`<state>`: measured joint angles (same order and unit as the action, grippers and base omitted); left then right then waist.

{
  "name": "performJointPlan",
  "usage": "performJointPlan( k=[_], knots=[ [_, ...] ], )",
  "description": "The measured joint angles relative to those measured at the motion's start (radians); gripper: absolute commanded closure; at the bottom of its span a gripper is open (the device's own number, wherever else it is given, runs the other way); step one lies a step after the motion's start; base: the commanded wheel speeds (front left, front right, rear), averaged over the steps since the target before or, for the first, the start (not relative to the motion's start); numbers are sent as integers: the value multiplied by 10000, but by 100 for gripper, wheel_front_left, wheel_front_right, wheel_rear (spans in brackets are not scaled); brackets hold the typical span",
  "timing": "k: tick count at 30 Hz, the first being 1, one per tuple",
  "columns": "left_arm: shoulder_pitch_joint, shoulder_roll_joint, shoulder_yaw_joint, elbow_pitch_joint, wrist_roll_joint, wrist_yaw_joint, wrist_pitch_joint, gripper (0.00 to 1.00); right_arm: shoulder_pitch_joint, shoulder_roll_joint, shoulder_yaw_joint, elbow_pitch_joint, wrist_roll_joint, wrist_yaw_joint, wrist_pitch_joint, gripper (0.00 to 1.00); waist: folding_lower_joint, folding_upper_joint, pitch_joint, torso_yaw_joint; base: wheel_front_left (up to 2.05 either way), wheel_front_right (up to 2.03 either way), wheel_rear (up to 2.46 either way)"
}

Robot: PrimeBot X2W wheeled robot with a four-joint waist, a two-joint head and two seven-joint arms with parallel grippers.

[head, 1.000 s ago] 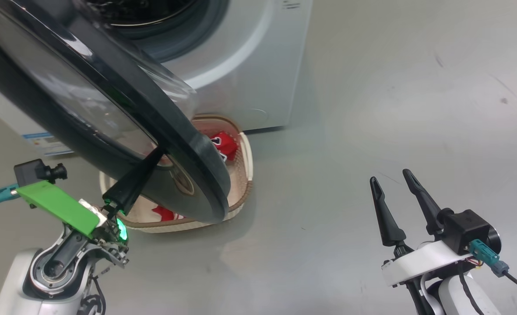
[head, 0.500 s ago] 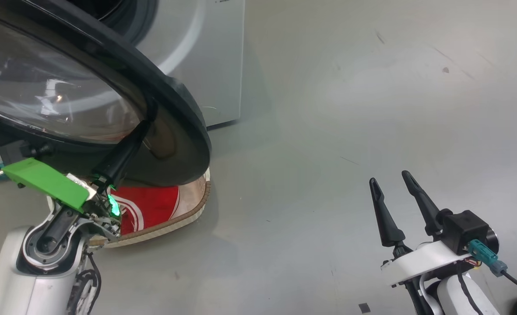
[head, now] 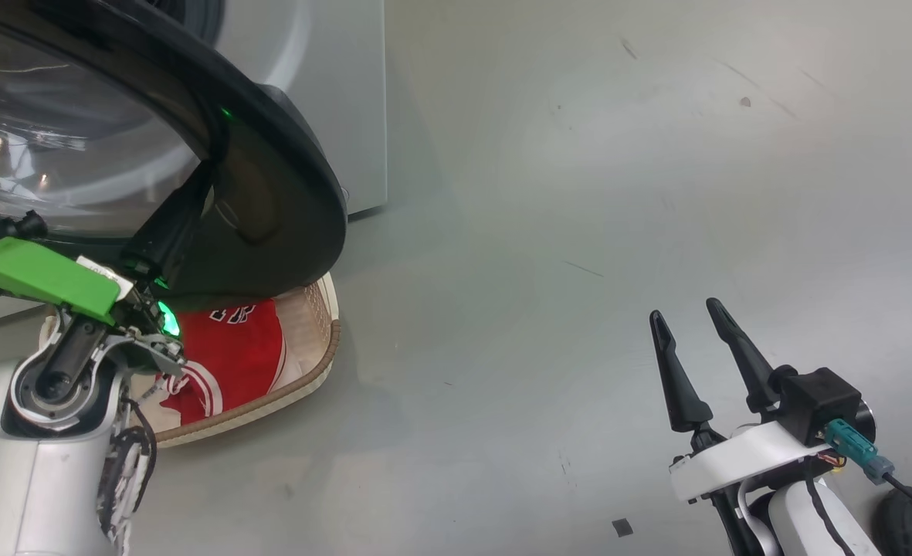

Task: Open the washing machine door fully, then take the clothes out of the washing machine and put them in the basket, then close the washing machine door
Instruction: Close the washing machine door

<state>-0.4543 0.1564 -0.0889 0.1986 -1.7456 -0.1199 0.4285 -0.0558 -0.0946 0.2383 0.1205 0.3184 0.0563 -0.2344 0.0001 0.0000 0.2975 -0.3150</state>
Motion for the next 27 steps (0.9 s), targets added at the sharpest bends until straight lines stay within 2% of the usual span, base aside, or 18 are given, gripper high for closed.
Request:
performJointPlan(
  k=[11,27],
  knots=[
    [-1175,65,249,525,313,2,-268,100,-188,94,-17,56,98,40,-69,0,0,0,417,-367,0,0,0],
    [-2642,123,533,1369,500,4,-842,100,-496,178,-184,144,259,128,-94,0,0,0,1027,-499,0,0,0]
  ],
)
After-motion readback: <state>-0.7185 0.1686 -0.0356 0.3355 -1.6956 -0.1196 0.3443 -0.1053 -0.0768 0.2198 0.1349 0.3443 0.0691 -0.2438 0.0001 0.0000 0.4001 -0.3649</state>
